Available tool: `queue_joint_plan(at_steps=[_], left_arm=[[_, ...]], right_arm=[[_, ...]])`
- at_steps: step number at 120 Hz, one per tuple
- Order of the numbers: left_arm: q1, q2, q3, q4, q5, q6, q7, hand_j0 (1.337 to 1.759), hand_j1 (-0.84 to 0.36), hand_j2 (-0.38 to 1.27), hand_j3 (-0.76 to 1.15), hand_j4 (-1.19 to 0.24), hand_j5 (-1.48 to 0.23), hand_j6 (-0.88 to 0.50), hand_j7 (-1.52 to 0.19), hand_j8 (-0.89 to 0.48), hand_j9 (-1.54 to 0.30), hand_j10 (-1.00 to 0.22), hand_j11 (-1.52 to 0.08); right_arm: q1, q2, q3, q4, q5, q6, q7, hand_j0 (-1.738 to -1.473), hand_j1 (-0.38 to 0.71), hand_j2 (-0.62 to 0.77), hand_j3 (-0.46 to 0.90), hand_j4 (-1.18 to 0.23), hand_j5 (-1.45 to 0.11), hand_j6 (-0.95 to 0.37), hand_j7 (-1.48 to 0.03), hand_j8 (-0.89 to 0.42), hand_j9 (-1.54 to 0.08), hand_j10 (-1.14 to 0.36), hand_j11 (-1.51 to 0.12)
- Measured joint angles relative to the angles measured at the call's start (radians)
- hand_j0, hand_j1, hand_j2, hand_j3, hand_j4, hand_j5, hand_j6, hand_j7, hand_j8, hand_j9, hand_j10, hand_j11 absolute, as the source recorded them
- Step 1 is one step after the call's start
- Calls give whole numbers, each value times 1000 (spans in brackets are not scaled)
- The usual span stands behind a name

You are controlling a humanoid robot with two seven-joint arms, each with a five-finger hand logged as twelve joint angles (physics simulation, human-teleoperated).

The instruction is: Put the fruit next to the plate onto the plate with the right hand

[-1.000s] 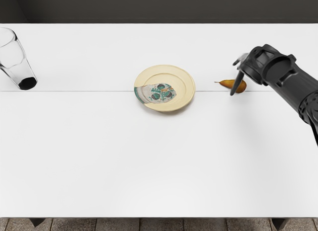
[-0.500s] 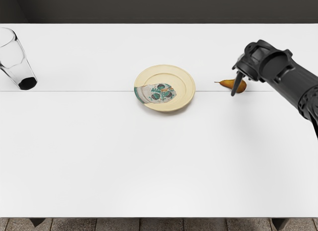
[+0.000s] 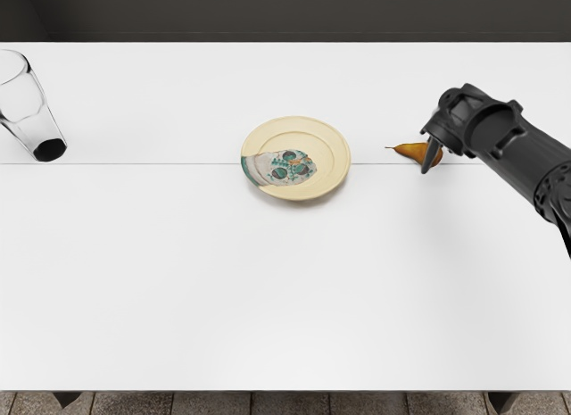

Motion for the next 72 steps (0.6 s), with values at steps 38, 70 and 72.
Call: queue_joint_plan(at_steps=[38,70,72], left_arm=[[0,0,0,0,0,0,0,1658,349,0,0,0,0,0,0,0,0,0,0],[0,0,0,0,0,0,0,1658,349,0,0,0,0,0,0,0,0,0,0],[0,0,0,0,0,0,0,1658,349,0,0,0,0,0,0,0,0,0,0]], right_arm=[[3,0,5,1,-2,-13,0,-1658,63,-67,0,-347,-448,-348,-447,-347,-448,-346,-448],[2,0,10,7,0,-5,2,-1658,65,-67,0,-349,-450,-350,-450,-349,-450,-348,-450],[2,0,10,8,0,-5,2,-1658,65,-67,0,-349,-451,-350,-450,-349,-450,-348,-450]])
